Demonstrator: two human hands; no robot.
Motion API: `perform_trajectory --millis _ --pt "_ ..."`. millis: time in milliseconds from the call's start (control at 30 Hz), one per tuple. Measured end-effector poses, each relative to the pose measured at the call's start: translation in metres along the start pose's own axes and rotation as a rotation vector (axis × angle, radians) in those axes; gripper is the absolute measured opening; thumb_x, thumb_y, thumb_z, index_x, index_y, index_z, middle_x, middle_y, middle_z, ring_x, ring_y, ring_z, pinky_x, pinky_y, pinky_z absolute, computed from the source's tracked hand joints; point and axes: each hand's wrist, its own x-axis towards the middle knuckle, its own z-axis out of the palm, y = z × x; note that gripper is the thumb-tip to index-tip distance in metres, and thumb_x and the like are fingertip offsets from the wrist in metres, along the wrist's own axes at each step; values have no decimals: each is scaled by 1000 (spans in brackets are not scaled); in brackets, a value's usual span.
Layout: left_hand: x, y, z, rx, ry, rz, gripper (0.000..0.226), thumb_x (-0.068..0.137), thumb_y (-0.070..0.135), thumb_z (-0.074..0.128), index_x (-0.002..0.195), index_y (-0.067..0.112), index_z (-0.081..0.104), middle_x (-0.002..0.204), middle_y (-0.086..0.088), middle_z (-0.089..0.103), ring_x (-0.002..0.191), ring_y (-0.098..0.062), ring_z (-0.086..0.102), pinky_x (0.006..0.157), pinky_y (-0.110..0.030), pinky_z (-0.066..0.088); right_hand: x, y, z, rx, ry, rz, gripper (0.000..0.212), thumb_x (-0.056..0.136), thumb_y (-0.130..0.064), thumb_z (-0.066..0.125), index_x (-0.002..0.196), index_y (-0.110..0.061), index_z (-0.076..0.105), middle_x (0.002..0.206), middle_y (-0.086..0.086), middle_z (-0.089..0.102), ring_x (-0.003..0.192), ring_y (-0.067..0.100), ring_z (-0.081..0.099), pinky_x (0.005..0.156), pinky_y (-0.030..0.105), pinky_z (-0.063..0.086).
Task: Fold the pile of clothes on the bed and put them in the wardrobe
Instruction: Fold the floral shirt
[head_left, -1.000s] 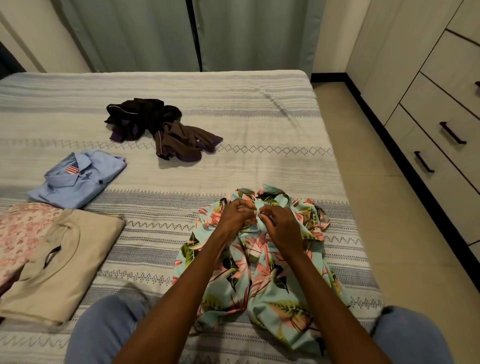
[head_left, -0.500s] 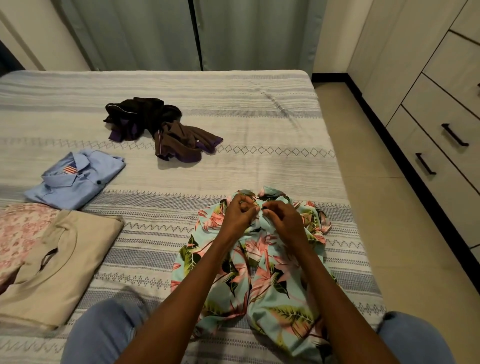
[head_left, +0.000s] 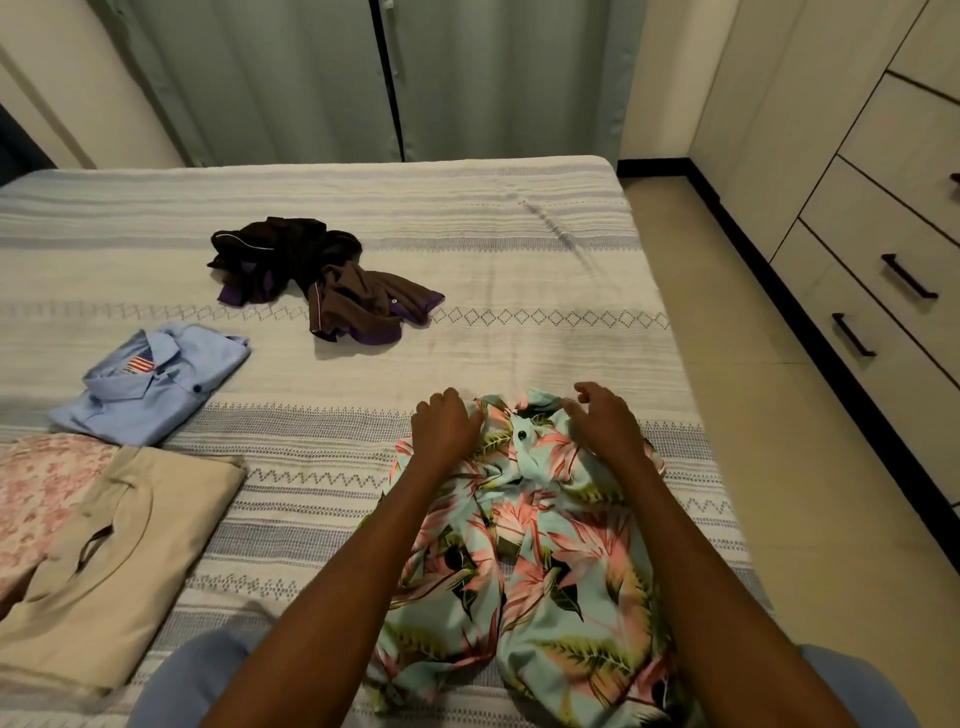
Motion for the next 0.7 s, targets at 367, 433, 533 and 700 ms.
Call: perform_trajectory --millis 367,433,533,700 --pt "-4 1 -39 -267 102 -4 20 88 29 57 107 24 61 106 -11 71 103 -38 62 82 -41 43 -9 -25 -28 190 44 3 23 92 -35 57 115 -32 51 97 9 71 90 35 65 68 38 47" --pt "-8 5 -60 -326 219 36 20 91 26 55 110 25 61 100 -10 72 96 -35 64 75 -39 48 -17 -43 -50 269 151 -103 21 95 -26 51 114 -34 51 91 2 70 82 32 65 65 39 48" --pt "-15 14 -95 -436 336 86 18 93 25 55 108 19 64 95 -9 72 88 -31 65 73 -41 53 -24 -71 -85 360 181 -248 28 94 -18 49 116 -35 55 96 -11 67 83 15 65 70 37 50" --pt "-23 24 -164 -506 408 136 27 94 31 58 89 6 66 88 -7 70 84 -27 64 64 -34 42 -29 -114 -148 483 170 -439 40 95 8 50 131 -9 58 127 1 61 108 2 60 95 18 48"
